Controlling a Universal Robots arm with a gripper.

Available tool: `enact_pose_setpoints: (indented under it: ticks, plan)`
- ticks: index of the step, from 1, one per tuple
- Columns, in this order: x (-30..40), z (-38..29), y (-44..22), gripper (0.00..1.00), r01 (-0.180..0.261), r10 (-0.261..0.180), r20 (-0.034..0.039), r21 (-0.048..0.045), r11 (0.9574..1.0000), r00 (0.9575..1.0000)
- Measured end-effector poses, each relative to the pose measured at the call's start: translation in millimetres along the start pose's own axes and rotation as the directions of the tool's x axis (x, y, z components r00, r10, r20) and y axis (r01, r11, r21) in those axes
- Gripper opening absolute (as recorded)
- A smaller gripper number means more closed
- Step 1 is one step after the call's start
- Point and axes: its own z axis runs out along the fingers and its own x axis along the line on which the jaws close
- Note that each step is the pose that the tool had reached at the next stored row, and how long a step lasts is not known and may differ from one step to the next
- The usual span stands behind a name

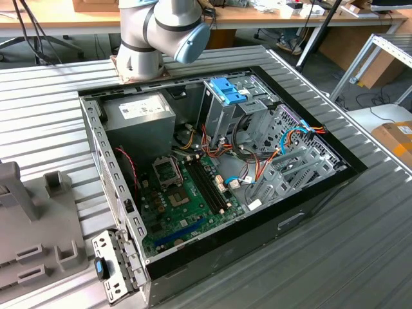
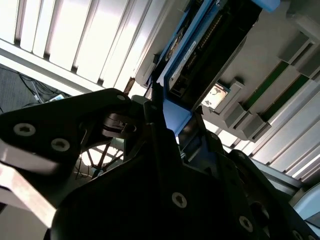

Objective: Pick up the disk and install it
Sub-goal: 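Pick up the disk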

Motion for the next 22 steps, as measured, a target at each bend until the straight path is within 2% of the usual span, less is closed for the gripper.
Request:
enact_pose_setpoints:
  ticks: [2,4,5,8,10,12,14,16,21,22]
  plan:
    - [0.1,0.0,0.0,0.36,0.0,0.0,0.0,0.0,1.0,1.0]
    - [0.2,-0.1,0.0,0.36,0.006,-0.006,0.0035,-0.0003,1.0,1.0]
    - [0.1,0.0,0.0,0.36,0.037,-0.037,0.0072,-0.0005,0.9993,0.9993]
    - [0.1,0.0,0.2,0.36,0.037,-0.037,0.0072,-0.0005,0.9993,0.9993]
    - [0.1,-2.7,0.3,0.36,0.037,-0.037,0.0072,-0.0005,0.9993,0.9993]
    - [0.0,-11.0,0.3,0.36,0.037,-0.037,0.0072,-0.0004,0.9993,0.9993]
    - [0.0,-16.3,0.3,0.36,0.037,-0.037,0.0072,0.0001,0.9993,0.9993]
    - [-0.1,-27.5,0.4,0.36,0.037,-0.037,0.0072,0.001,0.9993,0.9993]
    - [-0.2,-49.1,0.4,0.36,0.037,-0.037,0.0072,0.0019,0.9993,0.9993]
    - [-0.3,-59.6,0.5,0.36,0.037,-0.037,0.0072,0.0025,0.9993,0.9993]
